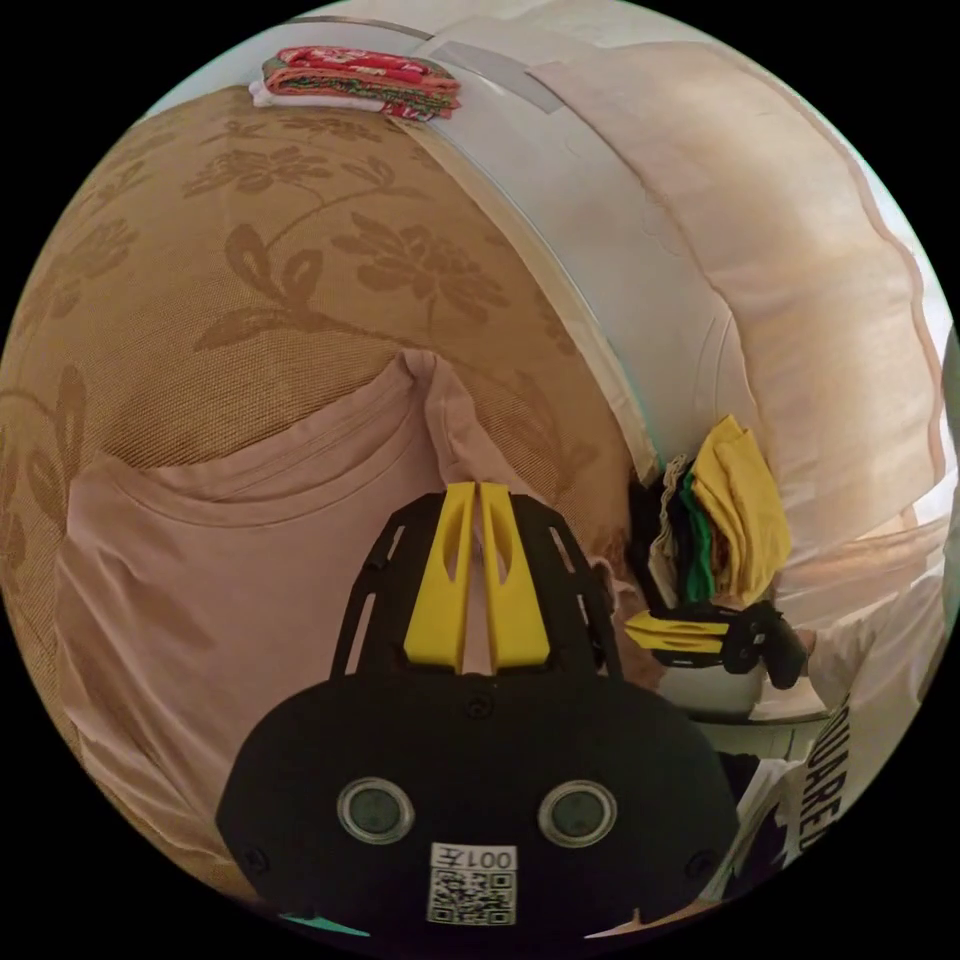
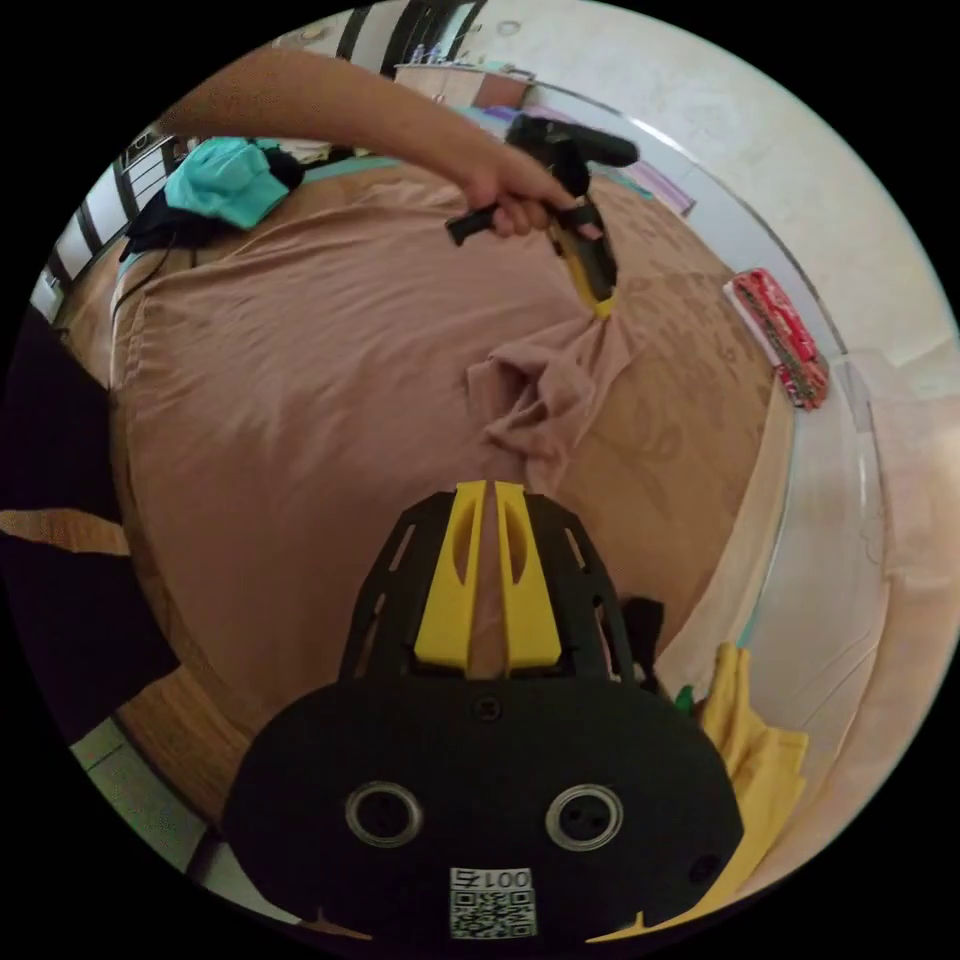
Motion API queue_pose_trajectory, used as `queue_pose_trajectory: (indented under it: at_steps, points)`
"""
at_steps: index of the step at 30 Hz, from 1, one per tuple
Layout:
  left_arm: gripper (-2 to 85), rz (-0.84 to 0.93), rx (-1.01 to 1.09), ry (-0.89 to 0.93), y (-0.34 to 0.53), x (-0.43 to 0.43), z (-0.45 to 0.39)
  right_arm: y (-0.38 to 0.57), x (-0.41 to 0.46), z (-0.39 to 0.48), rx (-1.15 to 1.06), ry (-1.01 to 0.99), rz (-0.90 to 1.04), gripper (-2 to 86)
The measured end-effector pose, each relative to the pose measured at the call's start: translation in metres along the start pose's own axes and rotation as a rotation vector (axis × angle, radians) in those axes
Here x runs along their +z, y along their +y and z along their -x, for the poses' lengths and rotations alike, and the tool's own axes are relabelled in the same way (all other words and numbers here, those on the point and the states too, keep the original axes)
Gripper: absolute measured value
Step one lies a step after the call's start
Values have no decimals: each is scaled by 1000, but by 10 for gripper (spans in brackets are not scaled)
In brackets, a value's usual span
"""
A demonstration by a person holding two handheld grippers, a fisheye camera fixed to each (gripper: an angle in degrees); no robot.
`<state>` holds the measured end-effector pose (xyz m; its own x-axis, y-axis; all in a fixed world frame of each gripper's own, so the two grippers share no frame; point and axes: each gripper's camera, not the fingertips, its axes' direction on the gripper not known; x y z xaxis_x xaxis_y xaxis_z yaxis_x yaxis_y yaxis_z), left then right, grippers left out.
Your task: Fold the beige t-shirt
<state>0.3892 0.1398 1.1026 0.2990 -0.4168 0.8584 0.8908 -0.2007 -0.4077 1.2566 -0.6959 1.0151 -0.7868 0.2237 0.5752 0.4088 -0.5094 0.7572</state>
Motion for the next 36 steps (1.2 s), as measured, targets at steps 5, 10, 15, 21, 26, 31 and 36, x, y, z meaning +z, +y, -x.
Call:
queue_pose_trajectory:
  at_steps: [5,10,15,21,26,31,36]
  points:
    - [13,48,41,-73,14,-10,-22,6,-6,-2,185,34,-52,50]
    - [46,123,214,-144,32,-3,-70,-16,9,-28,418,-144,-107,86]
    - [65,163,308,-229,22,17,-104,-35,38,-13,484,-141,9,46]
    - [98,160,412,-250,2,15,-136,-24,-1,8,594,85,-102,24]
    - [104,236,532,-351,-5,27,-168,-22,-13,25,635,87,-93,20]
    - [37,235,592,-500,-6,18,-181,-22,-4,56,666,30,-42,19]
    - [40,209,606,-508,-15,-27,-171,-29,10,94,587,19,-2,16]
